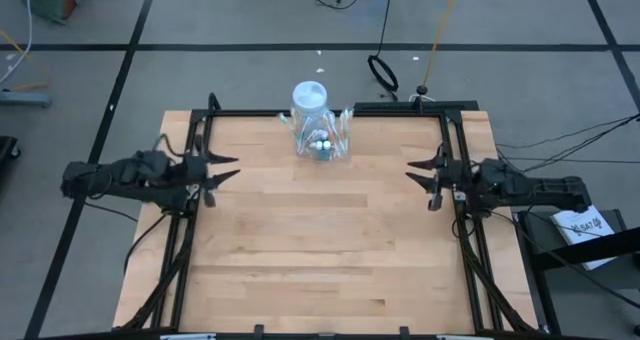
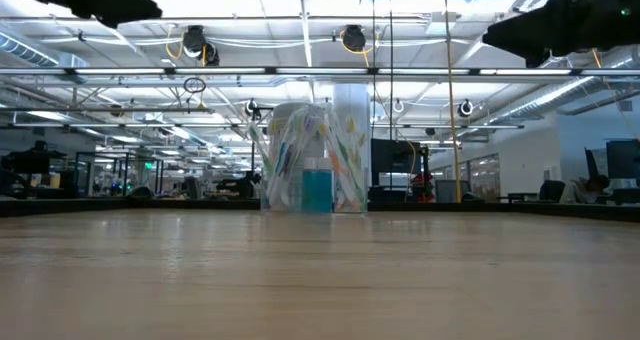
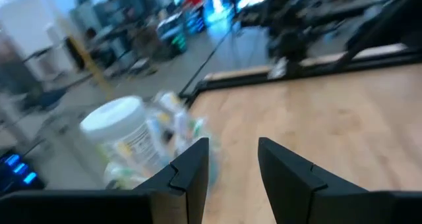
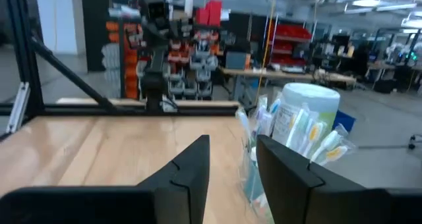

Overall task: Pick & Place toothbrushing station
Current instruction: Return to Home Position

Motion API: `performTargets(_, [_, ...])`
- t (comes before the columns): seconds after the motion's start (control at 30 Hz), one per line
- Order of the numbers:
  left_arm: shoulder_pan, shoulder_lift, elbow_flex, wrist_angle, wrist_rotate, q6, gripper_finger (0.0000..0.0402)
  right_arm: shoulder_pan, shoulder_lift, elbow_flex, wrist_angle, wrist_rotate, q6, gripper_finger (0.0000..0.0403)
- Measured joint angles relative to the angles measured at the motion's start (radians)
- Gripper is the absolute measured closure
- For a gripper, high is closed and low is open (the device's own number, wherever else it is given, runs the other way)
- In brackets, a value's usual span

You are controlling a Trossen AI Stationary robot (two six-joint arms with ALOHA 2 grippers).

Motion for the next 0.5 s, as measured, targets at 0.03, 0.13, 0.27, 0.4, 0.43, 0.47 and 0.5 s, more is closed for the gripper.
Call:
performTargets(0.03, [0.000,-0.034,-0.015,0.001,0.029,0.009,0.0263,0.000,-0.031,-0.018,0.002,-0.001,0.001,0.0287])
performTargets(0.13, [0.000,-0.132,-0.068,0.041,0.087,0.033,0.0263,0.000,-0.118,-0.063,0.004,-0.036,0.000,0.0286])
performTargets(0.27, [0.000,-0.236,-0.111,0.050,0.097,0.055,0.0263,0.000,-0.205,-0.101,0.006,-0.128,-0.003,0.0287])
performTargets(0.4, [0.000,-0.307,-0.139,0.050,0.150,0.057,0.0263,0.000,-0.197,-0.116,0.014,-0.155,-0.003,0.0286])
performTargets(0.43, [0.000,-0.321,-0.146,0.051,0.173,0.065,0.0263,0.000,-0.194,-0.120,0.021,-0.156,-0.002,0.0287])
performTargets(0.47, [0.000,-0.335,-0.154,0.049,0.199,0.075,0.0263,0.000,-0.196,-0.127,0.019,-0.155,0.000,0.0287])
performTargets(0.5, [0.000,-0.347,-0.160,0.050,0.224,0.085,0.0263,0.000,-0.198,-0.135,0.013,-0.155,0.001,0.0287])
